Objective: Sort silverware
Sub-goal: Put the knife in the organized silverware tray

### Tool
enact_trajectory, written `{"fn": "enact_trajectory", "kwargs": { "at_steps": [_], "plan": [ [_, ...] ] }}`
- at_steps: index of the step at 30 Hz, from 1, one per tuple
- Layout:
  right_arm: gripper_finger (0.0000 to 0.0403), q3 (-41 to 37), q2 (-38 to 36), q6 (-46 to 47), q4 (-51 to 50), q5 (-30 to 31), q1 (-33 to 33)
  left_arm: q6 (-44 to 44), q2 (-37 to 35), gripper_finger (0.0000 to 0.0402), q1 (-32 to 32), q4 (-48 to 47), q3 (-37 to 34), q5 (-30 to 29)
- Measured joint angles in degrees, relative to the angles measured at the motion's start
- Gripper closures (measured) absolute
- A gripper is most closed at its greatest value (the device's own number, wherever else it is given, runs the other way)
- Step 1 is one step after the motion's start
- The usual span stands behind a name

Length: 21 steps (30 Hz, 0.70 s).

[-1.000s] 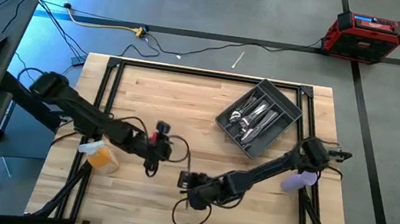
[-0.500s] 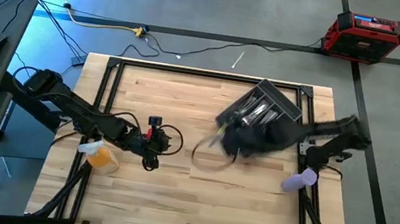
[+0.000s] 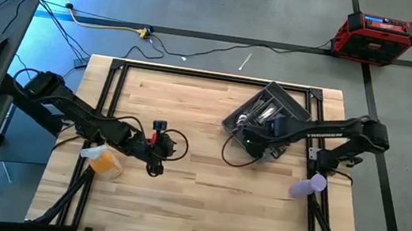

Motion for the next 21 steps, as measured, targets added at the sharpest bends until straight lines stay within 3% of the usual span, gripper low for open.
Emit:
{"fn": "enact_trajectory", "kwargs": {
  "at_steps": [10, 21],
  "plan": [
    [0.0398, -10.93, 0.00, -2.39, 6.88, -2.57, -5.69, 0.00, 0.02, 0.0305, 0.00, -0.11, 0.00, 0.07],
    [0.0397, -14.39, 0.02, -4.27, 12.10, -3.69, -13.04, -0.01, 0.02, 0.0305, 0.00, -0.03, 0.00, 0.07]
  ]
}}
